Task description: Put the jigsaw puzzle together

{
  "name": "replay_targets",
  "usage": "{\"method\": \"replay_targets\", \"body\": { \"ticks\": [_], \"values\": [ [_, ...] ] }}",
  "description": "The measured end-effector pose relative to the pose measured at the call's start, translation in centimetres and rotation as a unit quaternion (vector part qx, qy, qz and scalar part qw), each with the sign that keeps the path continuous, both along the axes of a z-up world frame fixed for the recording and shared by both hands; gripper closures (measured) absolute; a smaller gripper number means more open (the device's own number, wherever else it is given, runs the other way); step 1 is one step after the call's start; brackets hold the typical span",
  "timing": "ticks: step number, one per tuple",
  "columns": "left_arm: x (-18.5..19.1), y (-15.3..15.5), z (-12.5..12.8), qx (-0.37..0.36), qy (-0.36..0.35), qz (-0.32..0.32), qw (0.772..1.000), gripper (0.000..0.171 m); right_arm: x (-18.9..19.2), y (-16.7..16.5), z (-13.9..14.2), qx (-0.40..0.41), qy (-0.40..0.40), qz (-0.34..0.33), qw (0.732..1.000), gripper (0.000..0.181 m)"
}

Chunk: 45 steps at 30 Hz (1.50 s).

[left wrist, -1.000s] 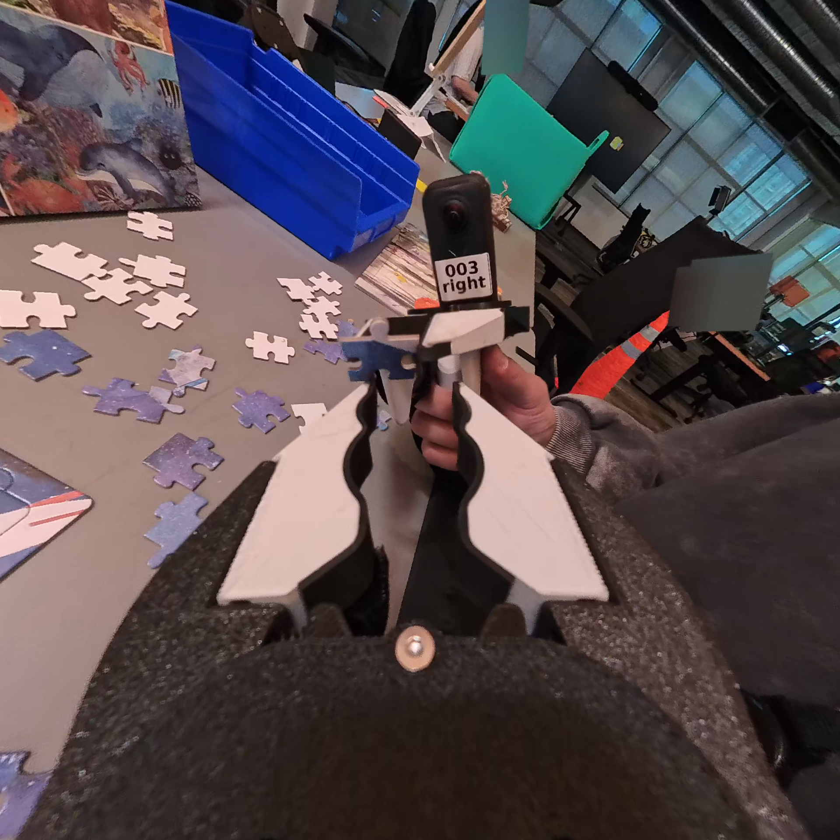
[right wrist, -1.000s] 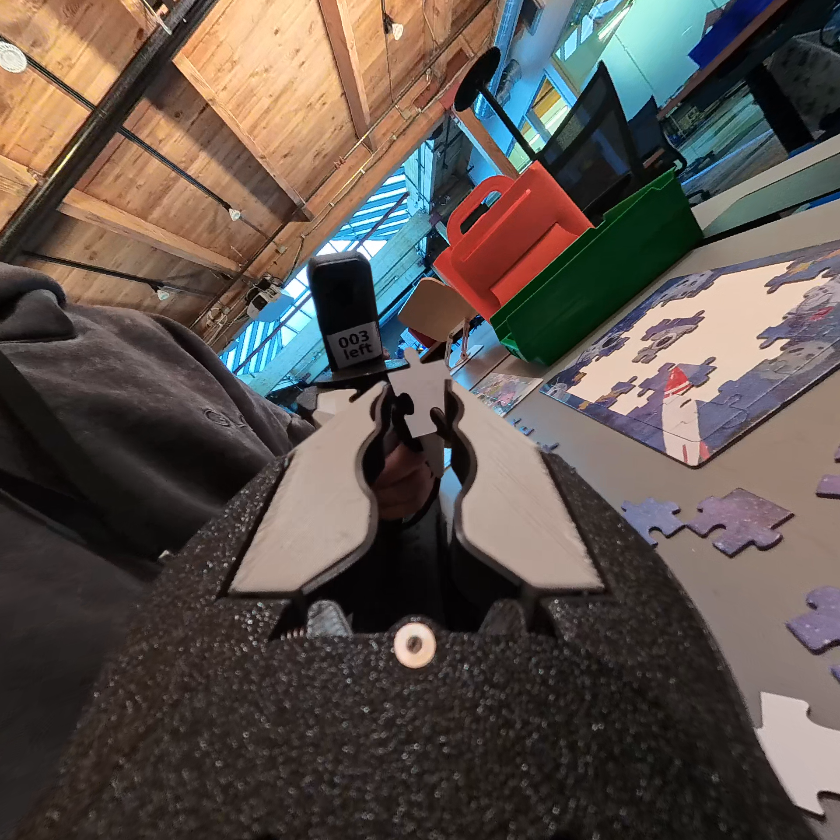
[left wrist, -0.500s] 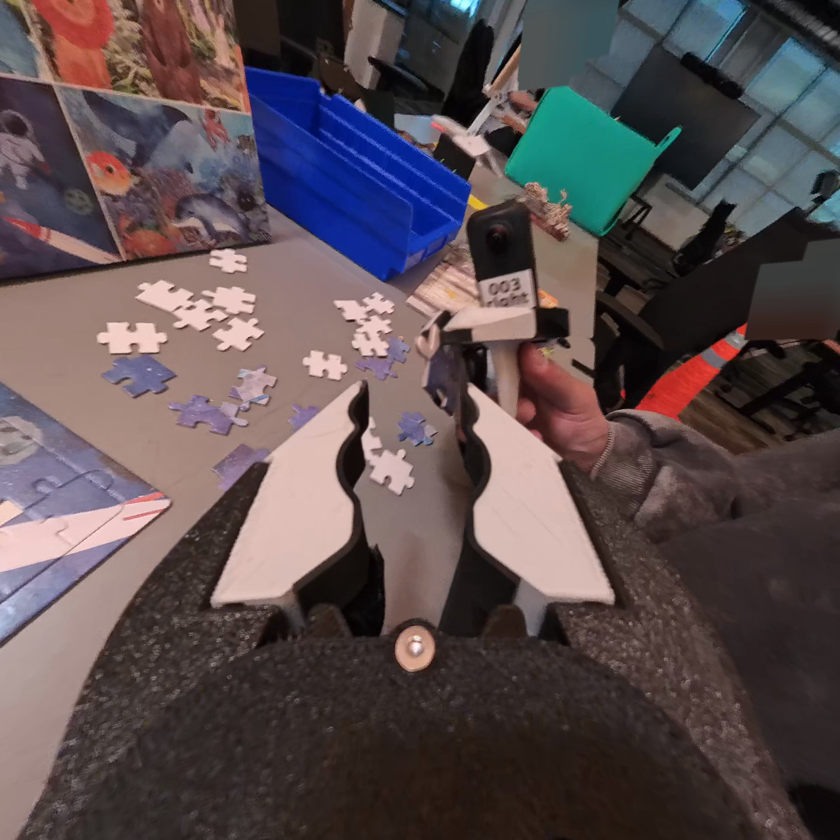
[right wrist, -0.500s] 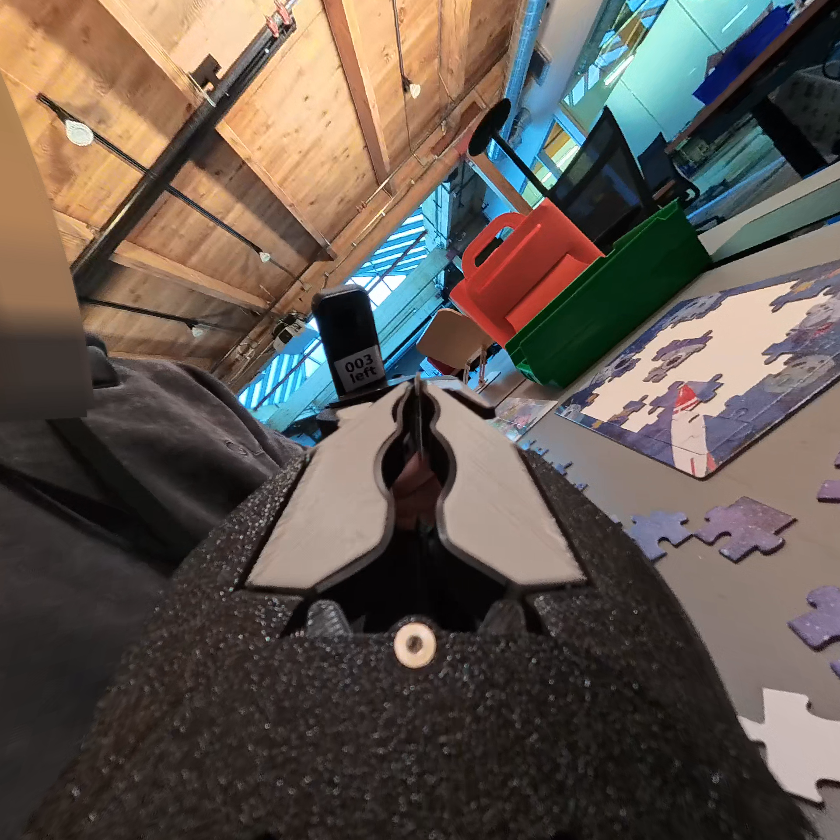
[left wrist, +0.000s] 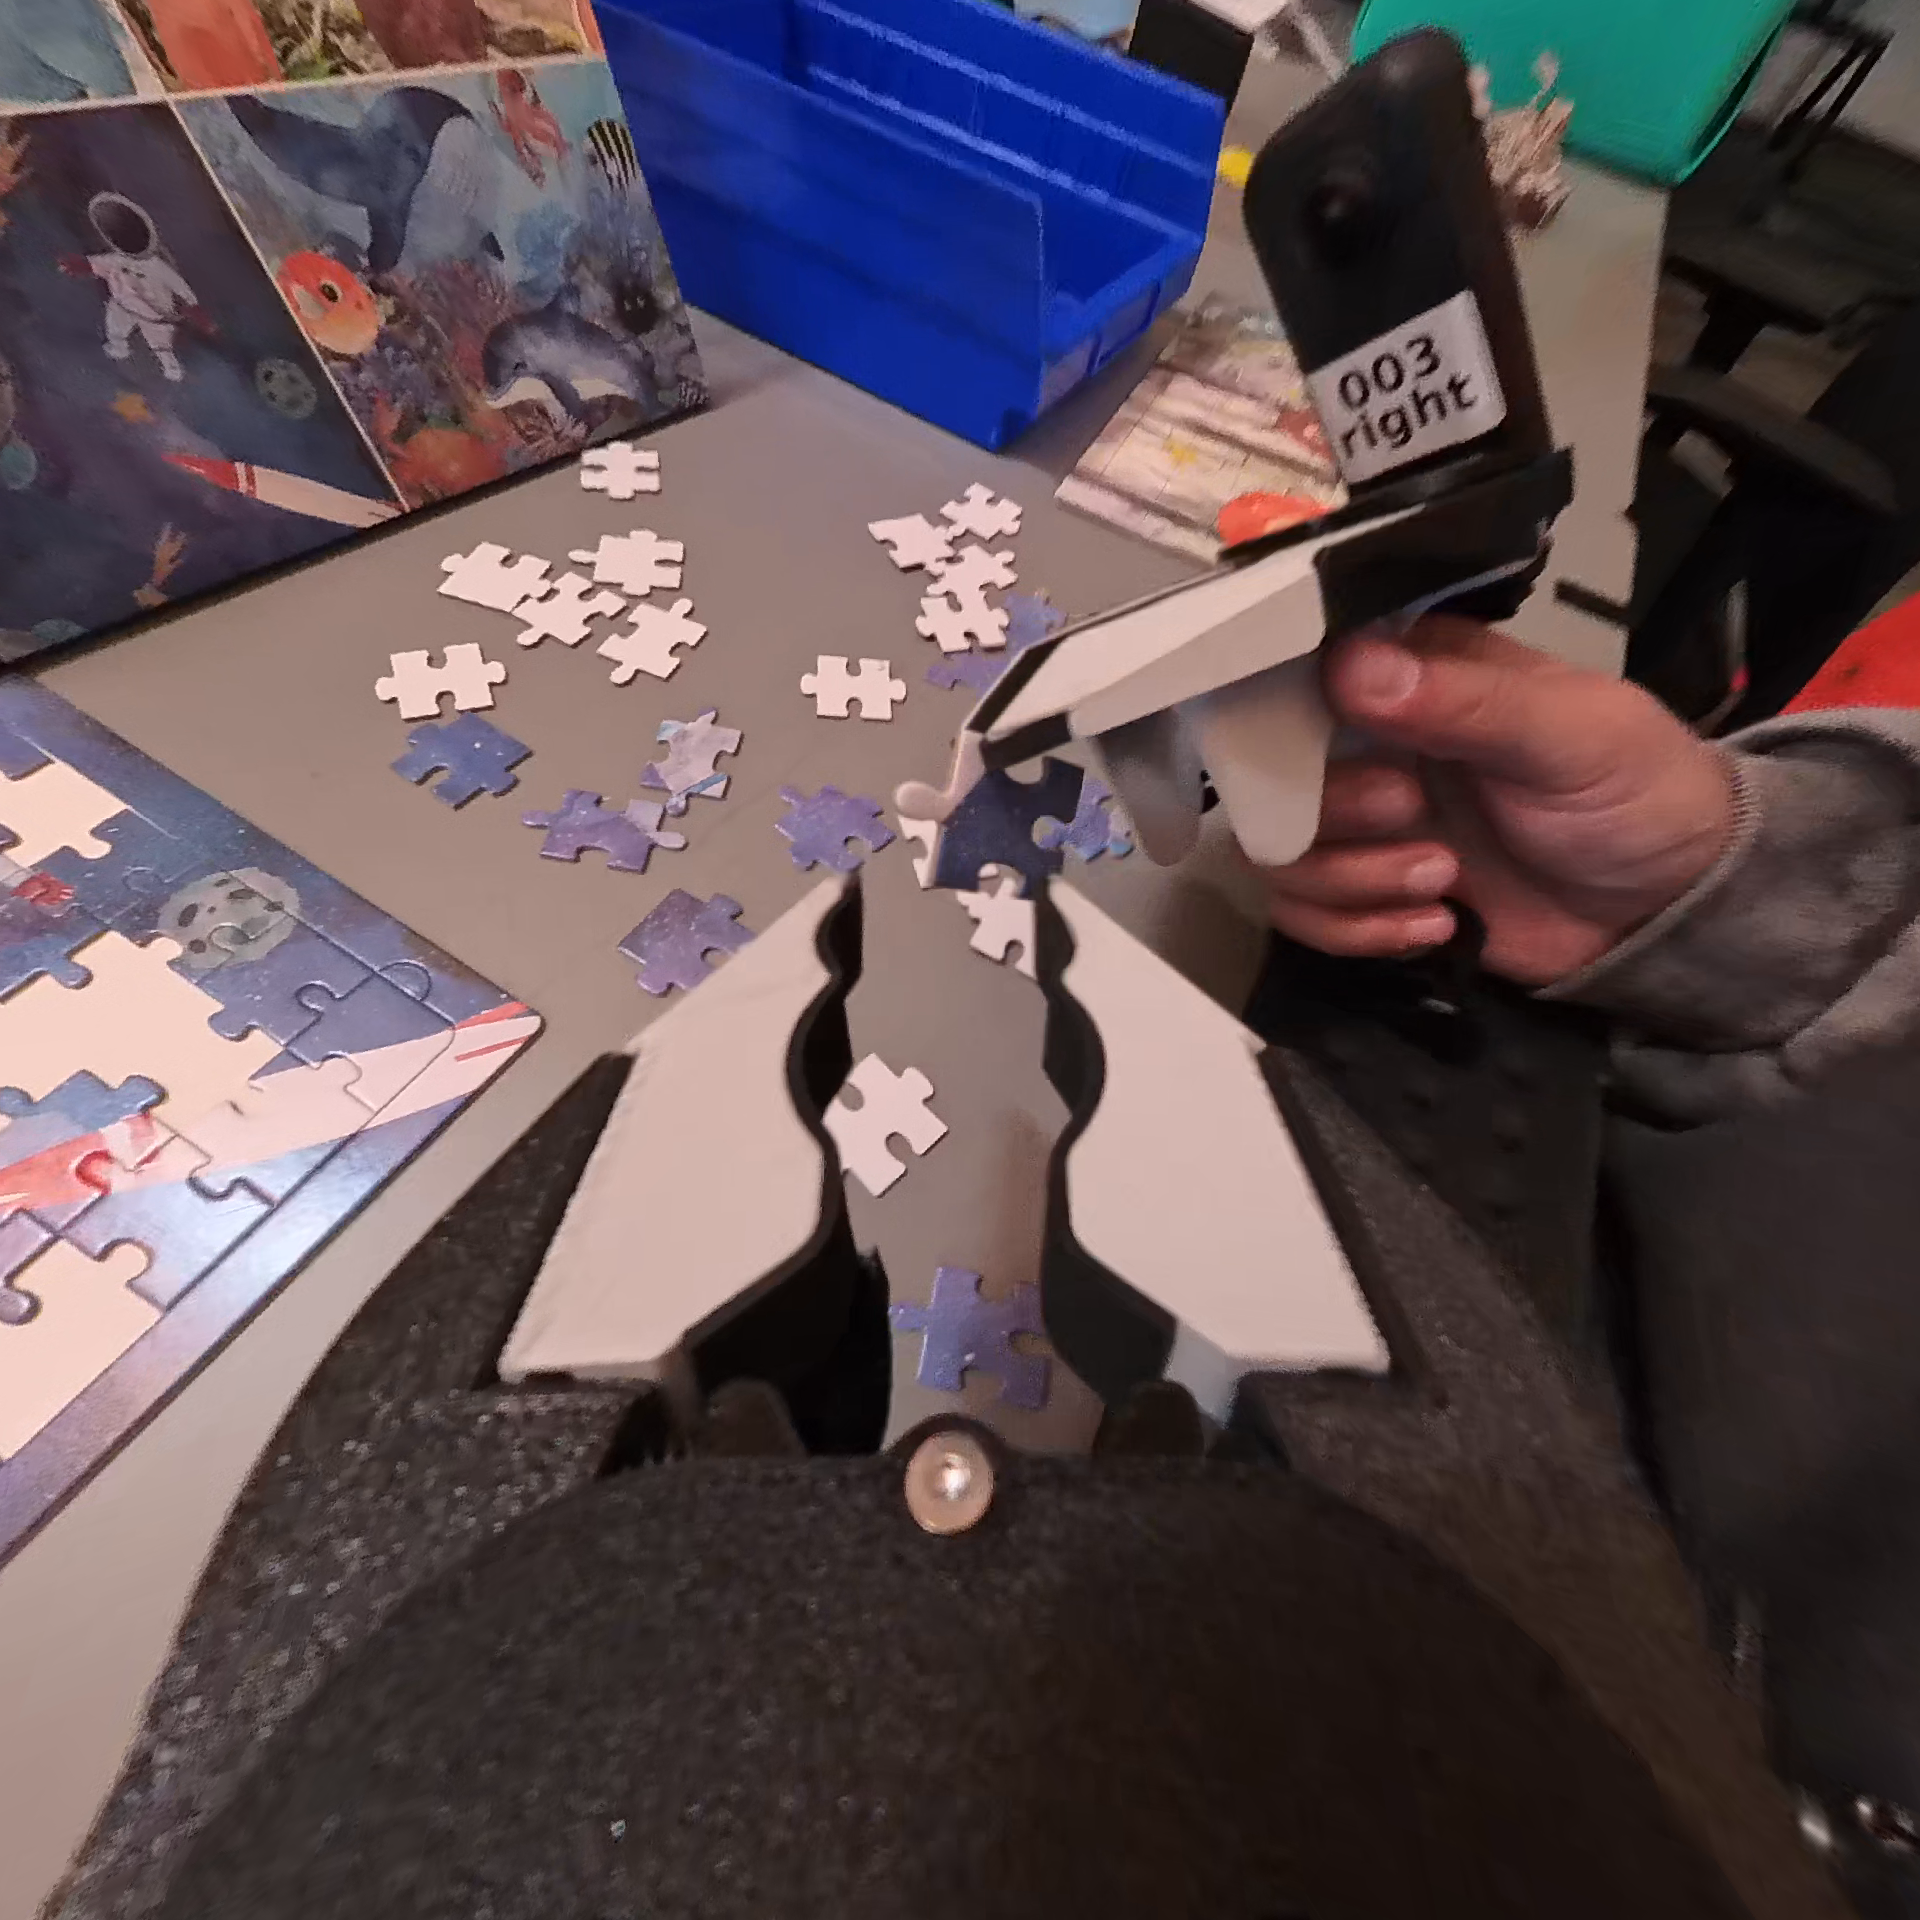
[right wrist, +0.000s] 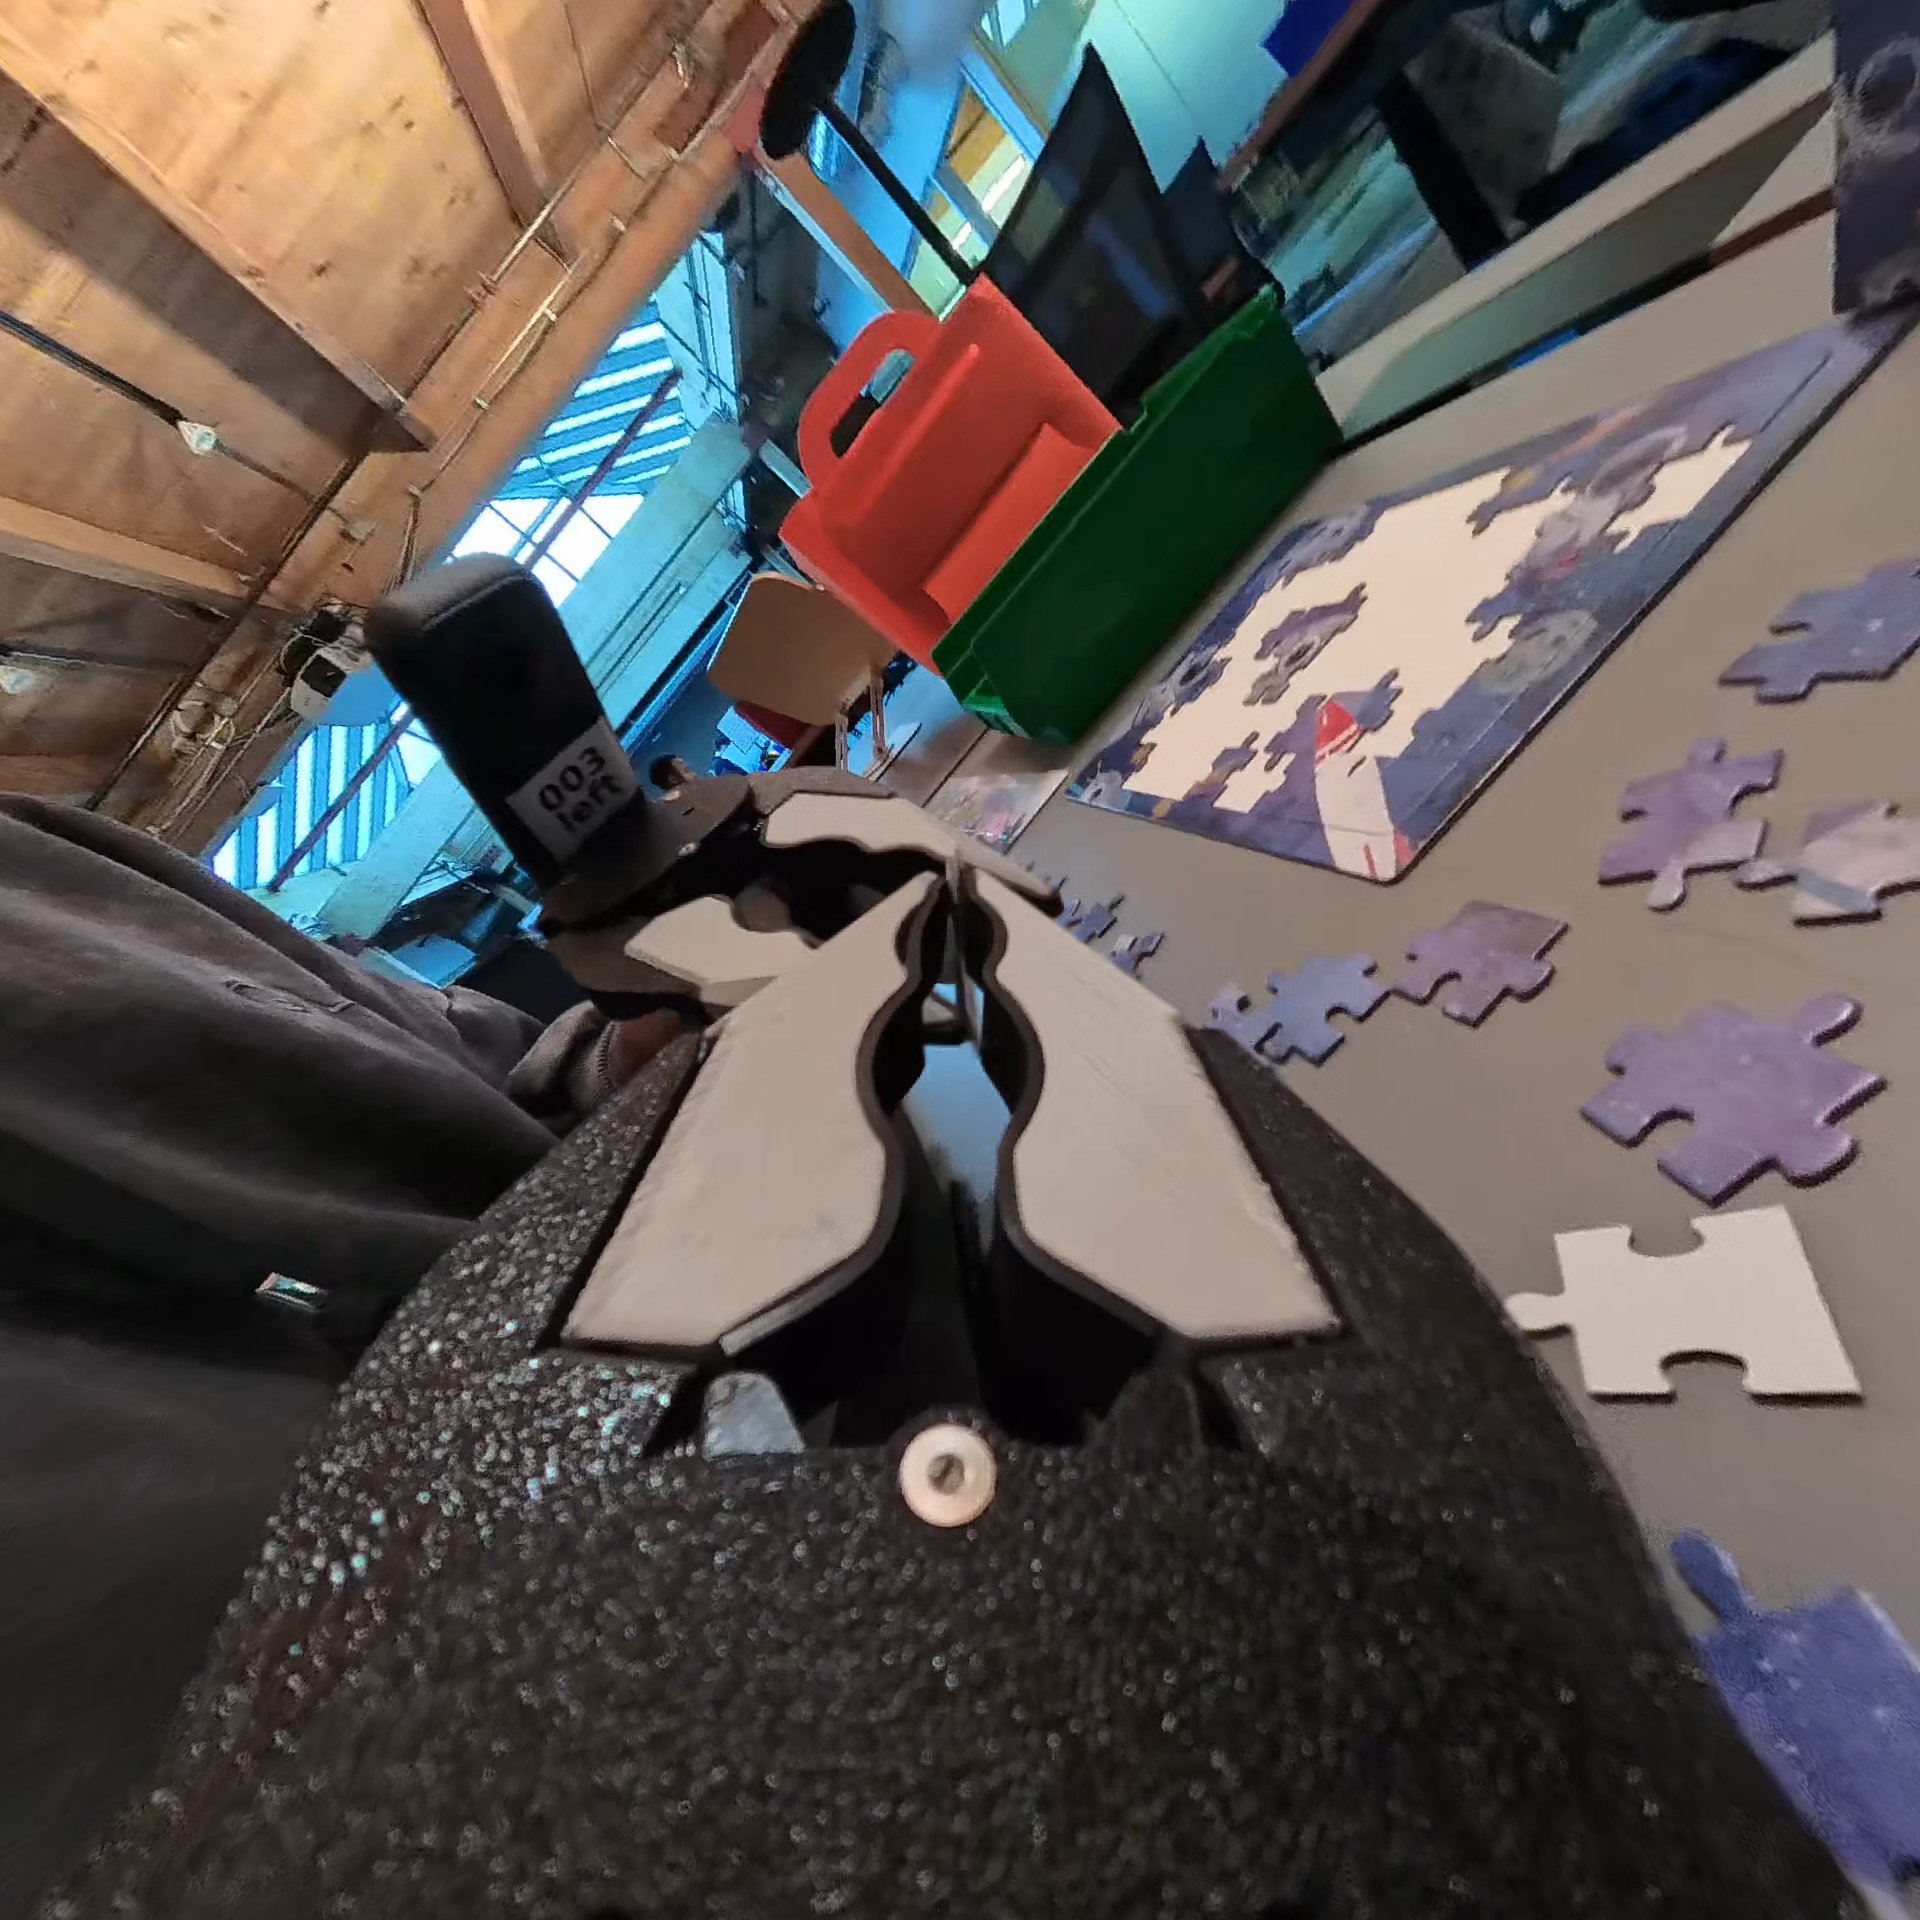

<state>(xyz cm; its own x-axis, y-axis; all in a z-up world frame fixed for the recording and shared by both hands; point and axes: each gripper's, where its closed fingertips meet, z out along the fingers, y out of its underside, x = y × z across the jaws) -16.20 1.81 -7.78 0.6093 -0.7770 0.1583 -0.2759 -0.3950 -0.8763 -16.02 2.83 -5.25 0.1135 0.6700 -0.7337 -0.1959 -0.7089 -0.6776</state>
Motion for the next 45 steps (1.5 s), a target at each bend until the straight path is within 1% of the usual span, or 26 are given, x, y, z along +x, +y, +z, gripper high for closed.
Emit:
{"method": "replay_targets", "body": {
  "ticks": [3,4,7,9,11,12,13,15,17,18,20,21,24,29,30,31,33,36,37,38,40,41,42,43,44,45],
  "values": [
    [0.5,-0.5,-1.1,-0.007,0.017,-0.016,1.000,0.167,0.1,0.1,-0.6,0.000,-0.024,-0.007,1.000,0.178],
    [0.6,-0.7,-1.4,-0.014,0.015,-0.022,1.000,0.171,0.2,0.2,-0.9,-0.001,-0.036,-0.004,0.999,0.179],
    [0.9,-1.0,-2.3,-0.047,0.007,-0.035,0.998,0.171,1.2,0.3,-2.0,-0.011,-0.097,0.023,0.995,0.174],
    [1.0,-1.3,-3.2,-0.070,0.011,-0.041,0.997,0.171,3.0,1.3,-2.6,-0.003,-0.148,0.008,0.989,0.181],
    [0.9,-1.5,-4.6,-0.096,0.034,-0.046,0.994,0.171,5.2,2.6,-3.6,-0.017,-0.198,-0.015,0.980,0.181],
    [0.8,-1.6,-5.3,-0.104,0.049,-0.046,0.992,0.171,6.2,2.8,-4.3,-0.033,-0.226,-0.009,0.974,0.181],
    [0.8,-1.7,-5.9,-0.110,0.063,-0.048,0.991,0.171,7.5,3.2,-4.9,-0.037,-0.256,-0.012,0.966,0.180],
    [0.6,-1.9,-6.6,-0.113,0.084,-0.048,0.989,0.171,11.2,6.0,-6.0,-0.007,-0.334,-0.081,0.939,0.176],
    [0.4,-1.6,-6.7,-0.103,0.096,-0.041,0.989,0.171,15.5,9.4,-7.1,0.043,-0.428,-0.157,0.889,0.155],
    [0.3,-1.5,-6.7,-0.098,0.100,-0.036,0.989,0.171,16.8,10.7,-7.4,0.068,-0.456,-0.174,0.870,0.147],
    [0.1,-1.2,-6.6,-0.095,0.101,-0.029,0.990,0.171,18.4,12.6,-8.6,0.081,-0.497,-0.178,0.845,0.138],
    [-0.1,-1.1,-6.6,-0.094,0.099,-0.026,0.990,0.171,18.8,13.5,-9.0,0.082,-0.508,-0.183,0.838,0.136],
    [-0.7,-0.7,-6.5,-0.095,0.101,-0.016,0.990,0.170,18.3,14.8,-10.0,0.079,-0.506,-0.163,0.843,0.133],
    [-1.8,-0.3,-6.8,-0.100,0.101,-0.001,0.990,0.168,18.7,15.4,-11.8,0.084,-0.554,-0.153,0.814,0.130],
    [-1.9,-0.2,-6.9,-0.102,0.101,0.000,0.990,0.168,18.7,15.3,-11.8,0.075,-0.545,-0.156,0.821,0.136],
    [-2.0,-0.2,-7.0,-0.104,0.100,0.002,0.990,0.168,18.7,15.3,-11.8,0.068,-0.535,-0.159,0.827,0.138],
    [-2.0,-0.1,-7.0,-0.105,0.099,0.002,0.990,0.168,18.7,15.3,-11.8,0.076,-0.531,-0.161,0.829,0.140],
    [-2.0,0.1,-6.5,-0.098,0.097,0.002,0.990,0.168,18.7,14.9,-11.6,0.063,-0.526,-0.157,0.834,0.144],
    [-2.0,0.2,-6.3,-0.094,0.094,0.003,0.991,0.168,18.3,14.6,-11.4,0.054,-0.514,-0.152,0.842,0.144],
    [-2.0,0.3,-5.9,-0.090,0.089,0.005,0.992,0.168,17.5,14.2,-10.7,0.047,-0.486,-0.146,0.860,0.145],
    [-2.0,0.5,-4.5,-0.075,0.068,0.005,0.995,0.167,14.8,13.2,-7.9,0.031,-0.386,-0.132,0.912,0.147],
    [-1.8,0.5,-3.4,-0.063,0.046,0.000,0.997,0.164,12.7,12.2,-5.4,0.023,-0.296,-0.108,0.949,0.179],
    [-1.6,0.5,-1.9,-0.050,0.015,-0.006,0.999,0.160,10.6,11.4,-2.3,0.008,-0.185,-0.089,0.979,0.181],
    [-1.5,0.6,-0.3,-0.038,-0.023,-0.007,0.999,0.157,8.7,10.0,1.2,-0.004,-0.065,-0.055,0.996,0.181],
    [-1.5,0.7,1.4,-0.032,-0.064,-0.006,0.997,0.155,7.3,8.7,3.6,-0.016,0.017,-0.020,1.000,0.181],
    [-1.7,0.9,2.8,-0.030,-0.100,-0.003,0.995,0.153,6.0,7.9,4.2,-0.027,0.037,0.005,0.999,0.181]
  ]
}}
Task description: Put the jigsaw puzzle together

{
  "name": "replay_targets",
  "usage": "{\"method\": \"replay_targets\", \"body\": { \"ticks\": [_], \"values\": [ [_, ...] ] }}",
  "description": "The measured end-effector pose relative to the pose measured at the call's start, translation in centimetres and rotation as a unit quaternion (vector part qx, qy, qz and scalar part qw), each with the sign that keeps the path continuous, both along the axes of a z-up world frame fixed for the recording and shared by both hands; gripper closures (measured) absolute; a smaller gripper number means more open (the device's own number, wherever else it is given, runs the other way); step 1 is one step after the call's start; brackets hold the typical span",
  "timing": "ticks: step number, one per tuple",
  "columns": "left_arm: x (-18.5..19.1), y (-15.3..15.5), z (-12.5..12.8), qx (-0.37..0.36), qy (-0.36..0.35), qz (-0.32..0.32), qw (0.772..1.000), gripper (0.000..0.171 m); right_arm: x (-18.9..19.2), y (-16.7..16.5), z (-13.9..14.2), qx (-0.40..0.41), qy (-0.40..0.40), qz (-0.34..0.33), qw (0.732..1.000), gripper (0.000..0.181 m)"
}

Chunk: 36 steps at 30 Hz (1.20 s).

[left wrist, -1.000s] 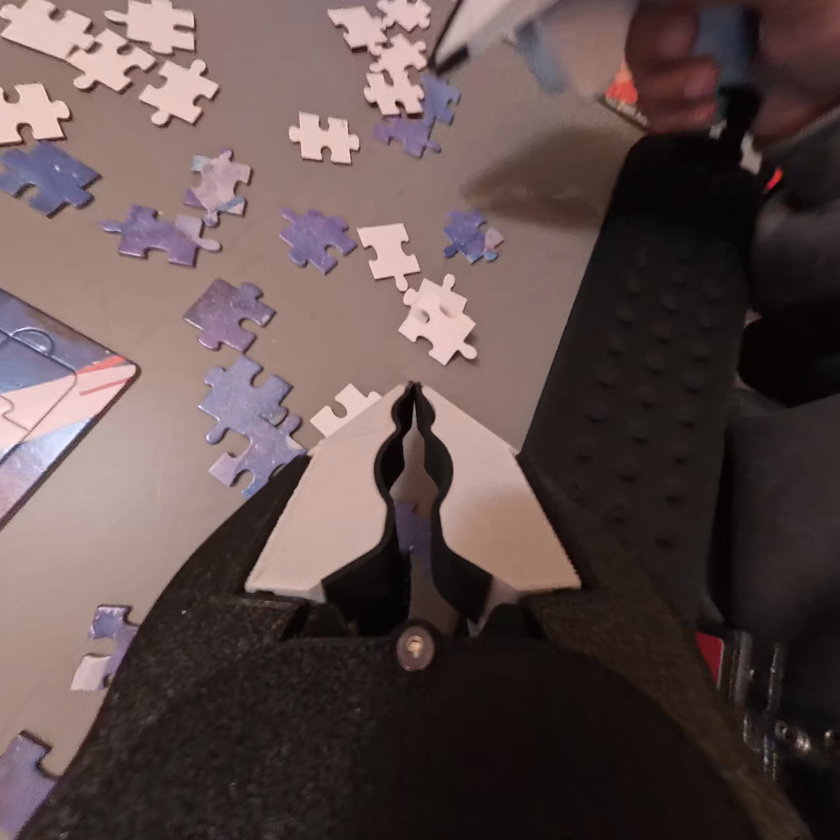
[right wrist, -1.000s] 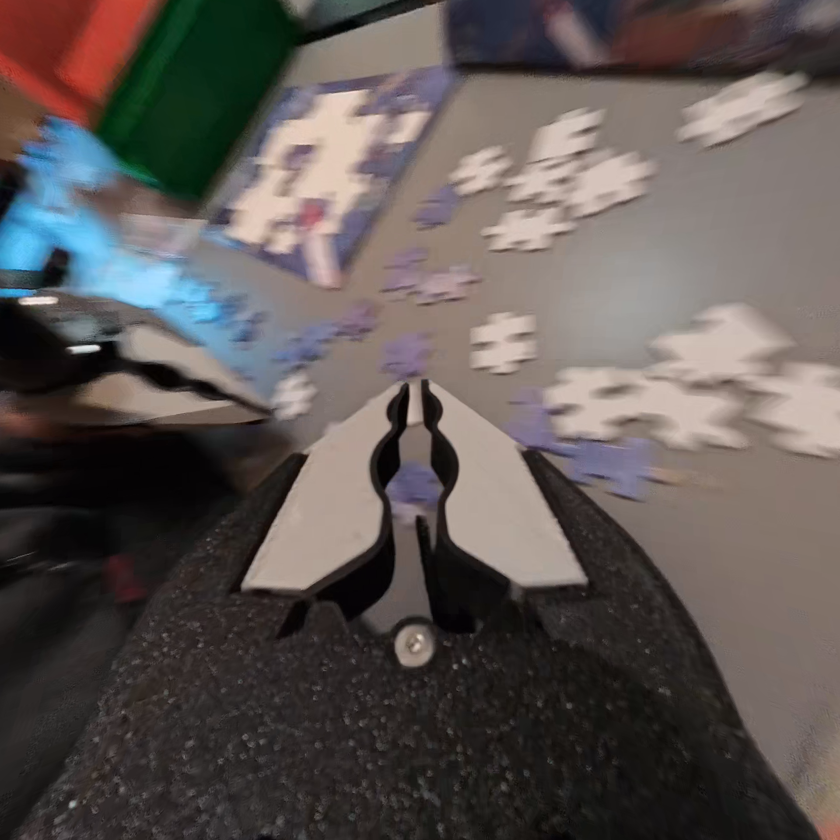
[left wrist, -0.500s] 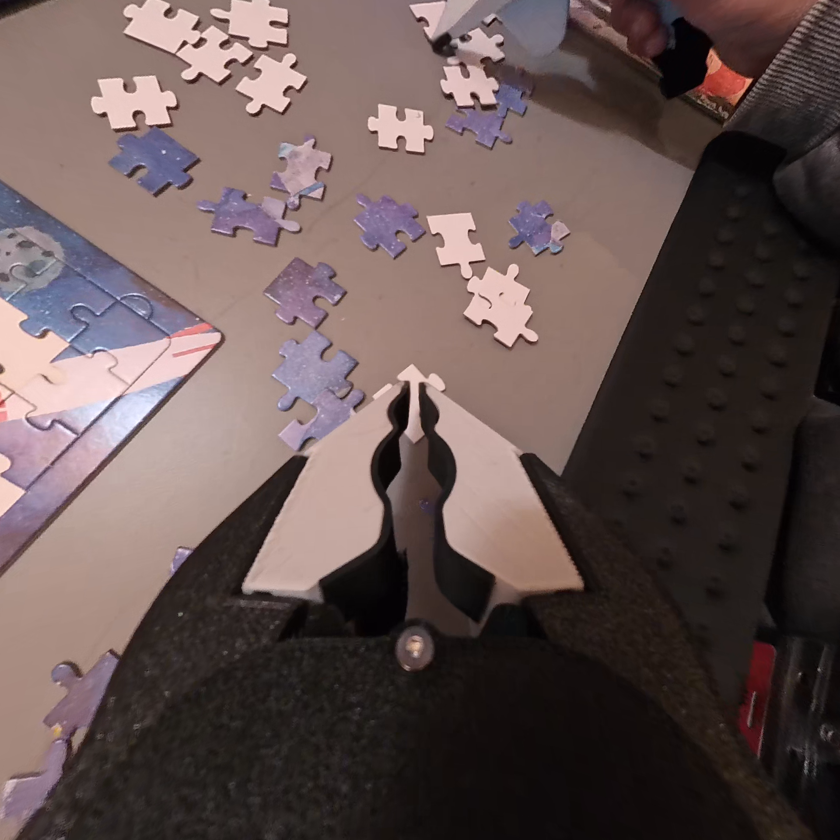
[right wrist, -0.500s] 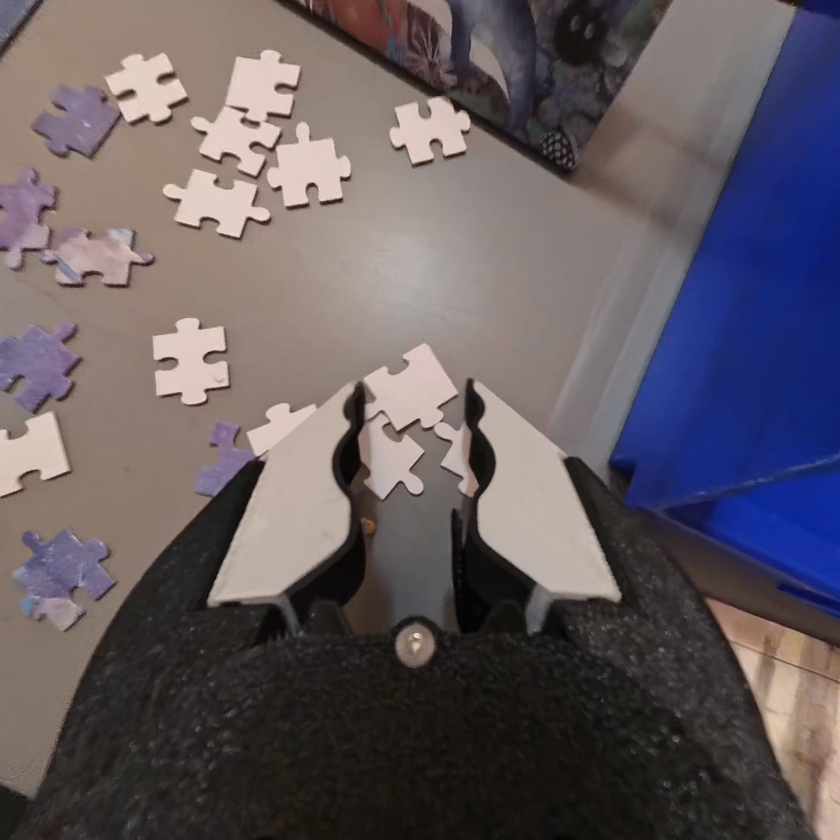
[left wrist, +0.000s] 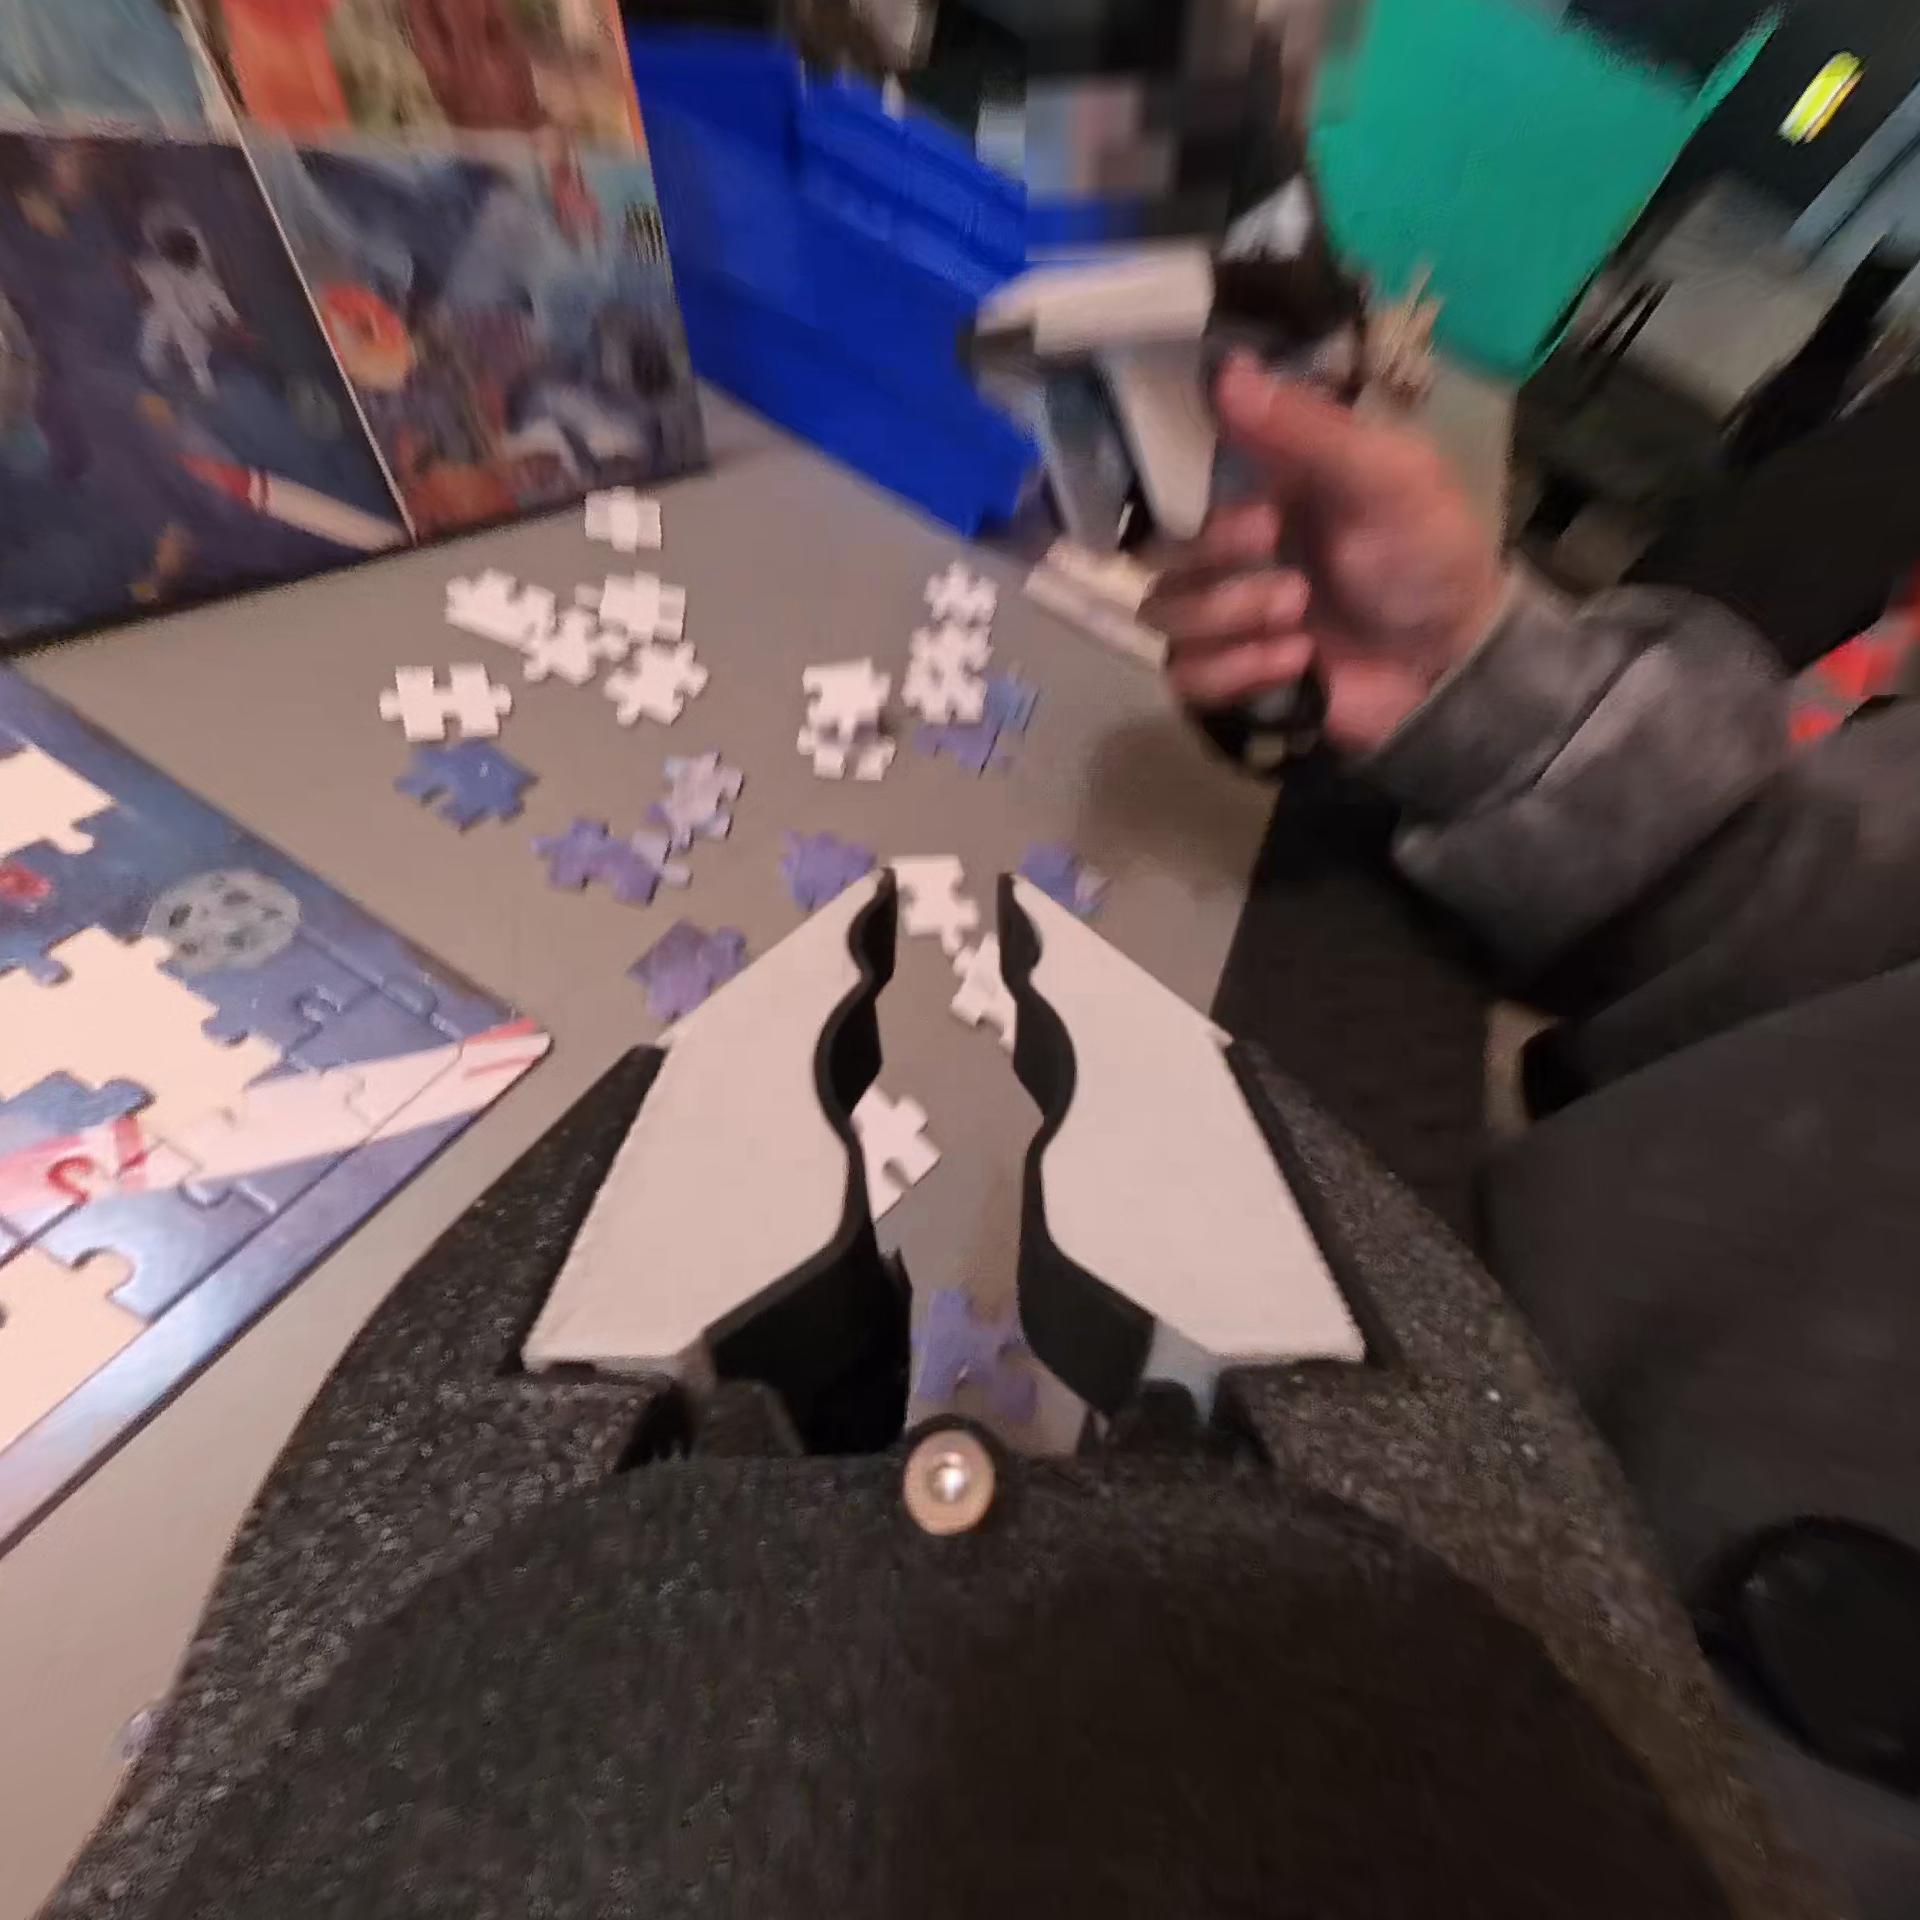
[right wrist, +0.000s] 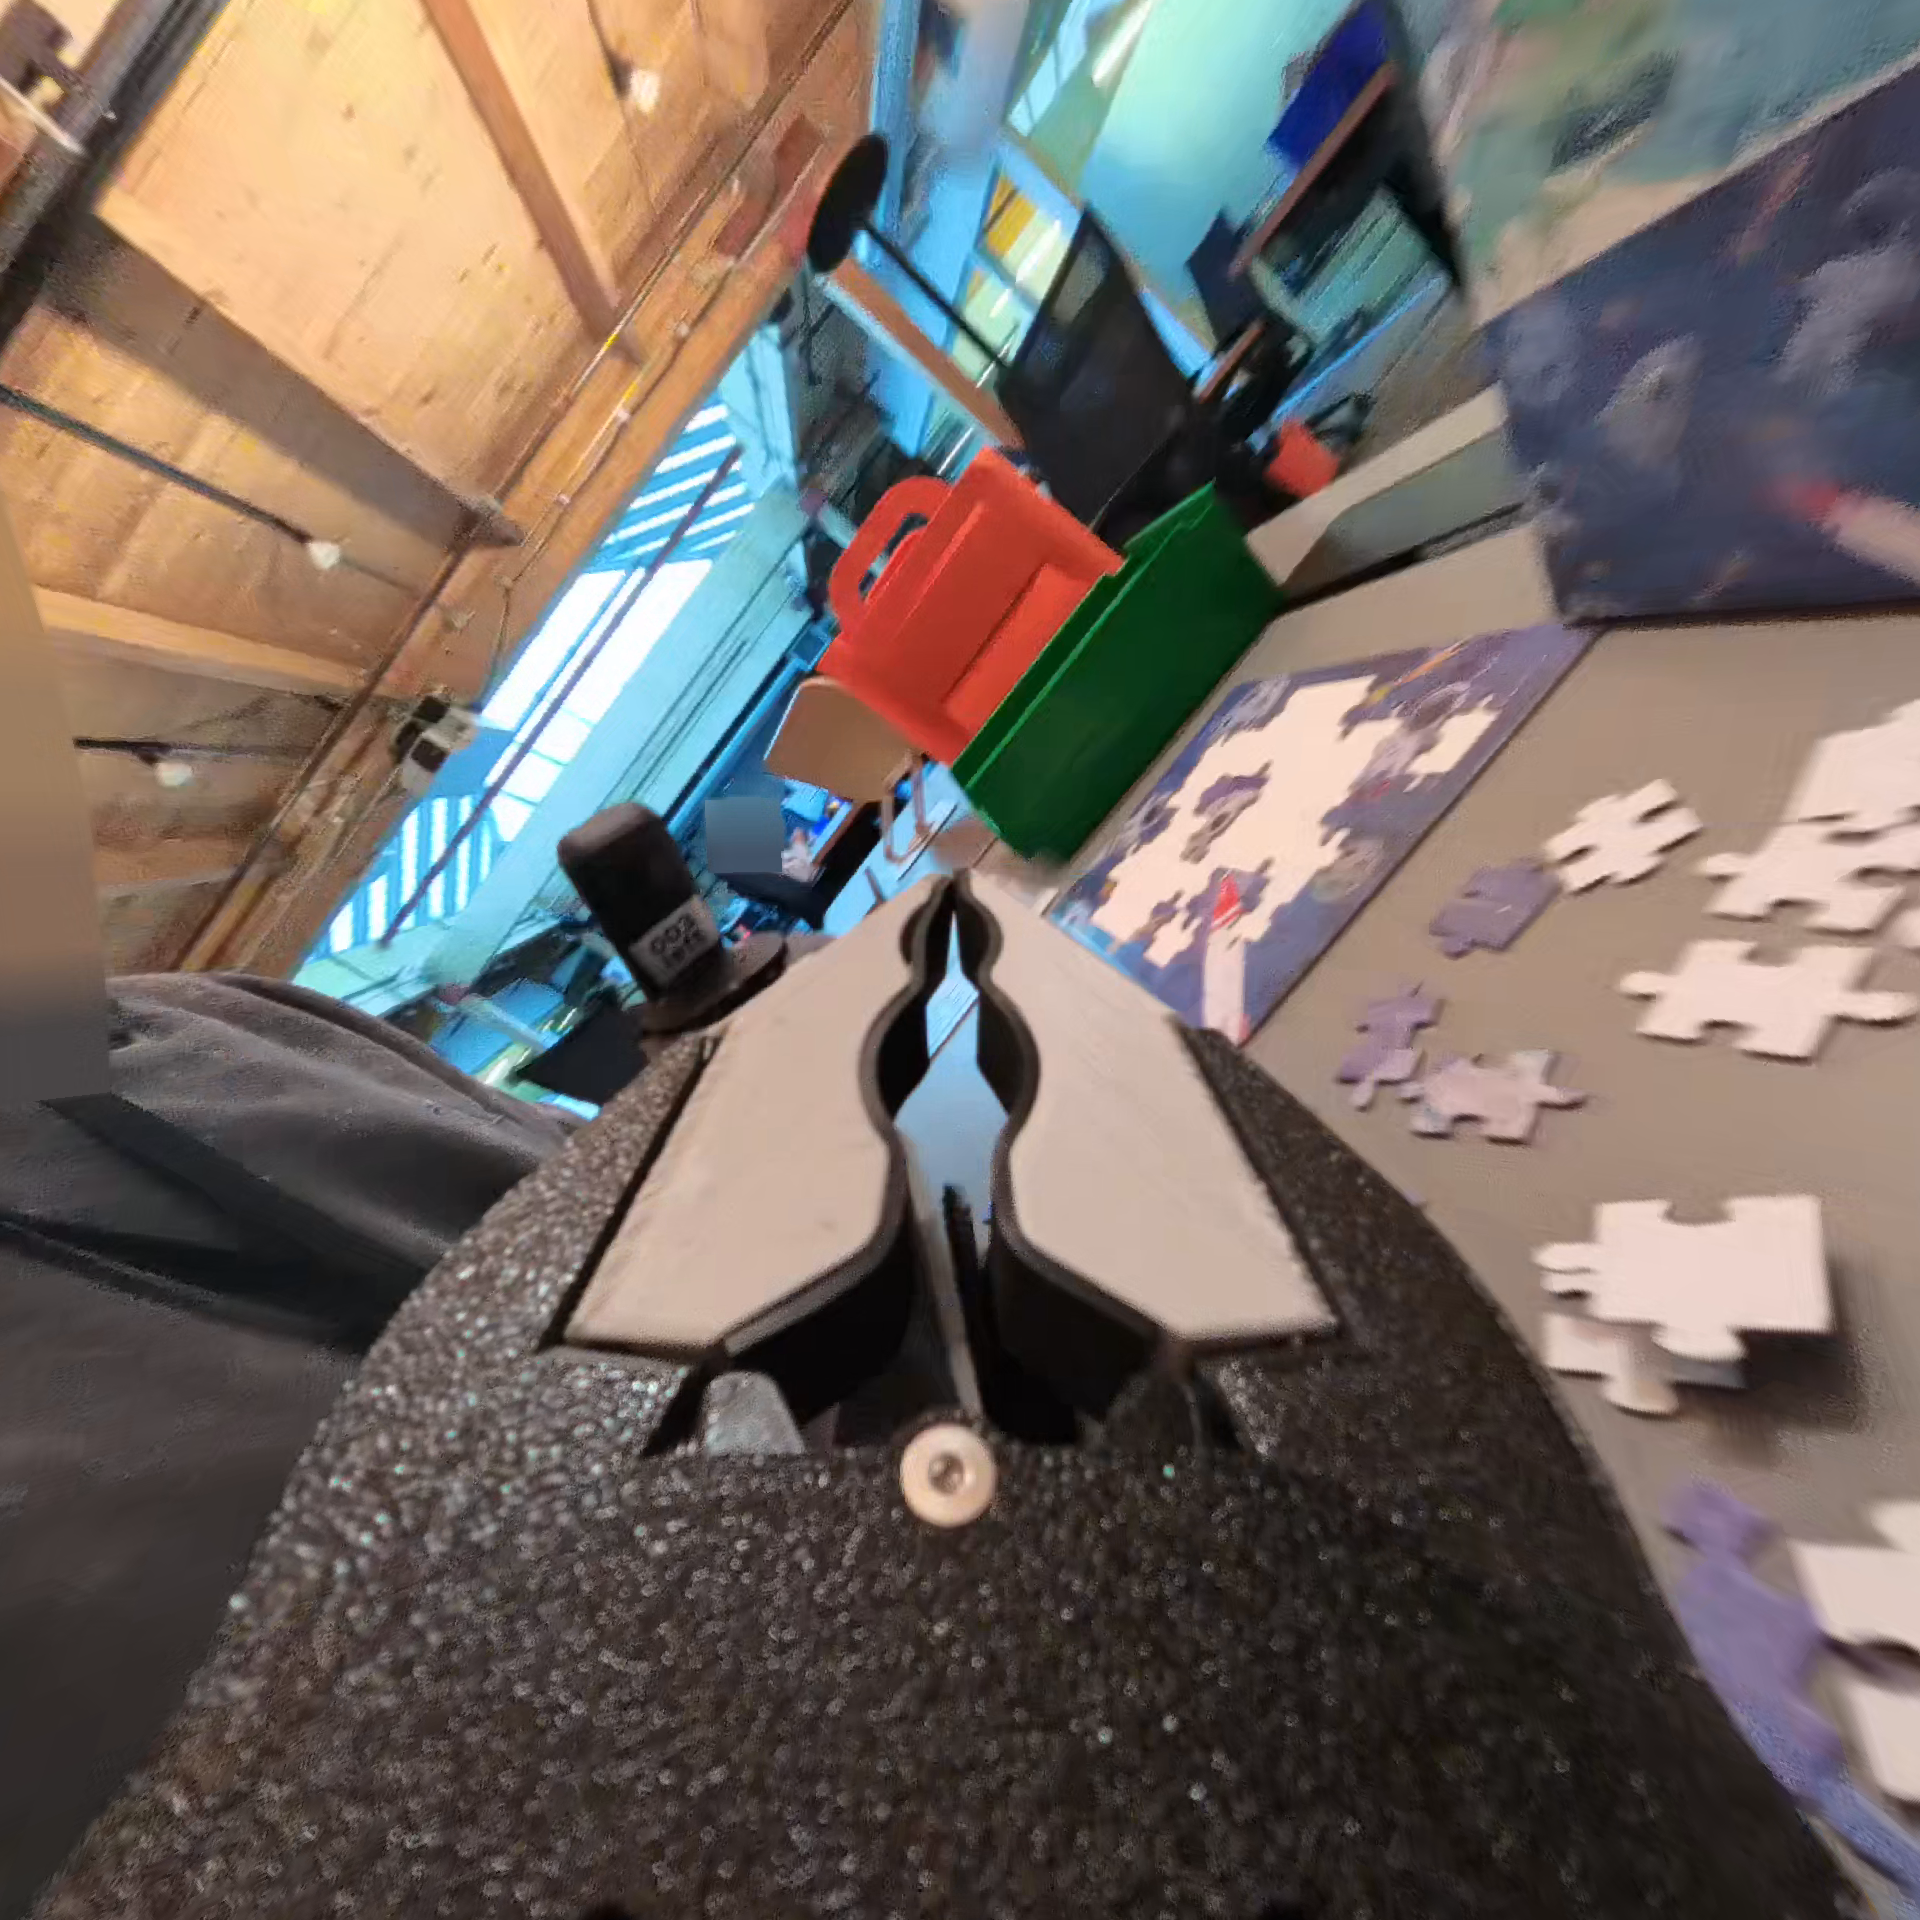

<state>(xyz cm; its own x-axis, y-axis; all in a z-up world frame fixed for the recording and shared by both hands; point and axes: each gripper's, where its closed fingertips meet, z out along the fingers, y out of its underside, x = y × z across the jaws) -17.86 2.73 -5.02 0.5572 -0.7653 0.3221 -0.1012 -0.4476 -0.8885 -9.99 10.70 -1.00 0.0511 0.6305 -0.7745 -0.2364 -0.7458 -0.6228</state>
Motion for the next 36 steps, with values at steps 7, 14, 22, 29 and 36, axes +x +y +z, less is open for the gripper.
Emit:
{"method": "replay_targets", "body": {
  "ticks": [7,14,22,29,36],
  "values": [
    [-5.6,0.8,-1.6,-0.017,0.035,0.078,0.996,0.149,3.7,2.5,-10.2,0.113,-0.447,-0.095,0.882,0.155],
    [-6.1,0.1,-2.9,-0.031,0.047,0.070,0.996,0.149,4.7,2.3,-13.9,0.167,-0.650,0.061,0.739,0.149],
    [-5.2,-1.1,-3.3,-0.003,0.084,0.053,0.995,0.149,3.7,3.3,-16.0,0.103,-0.666,0.126,0.728,0.139],
    [-4.9,-1.2,-4.1,0.000,0.111,0.047,0.993,0.149,3.3,3.0,-14.9,0.128,-0.620,0.116,0.765,0.148],
    [-4.1,-0.2,0.3,-0.049,-0.051,0.058,0.996,0.147,-4.8,-2.6,2.8,0.109,-0.015,0.134,0.985,0.149]
  ]
}}
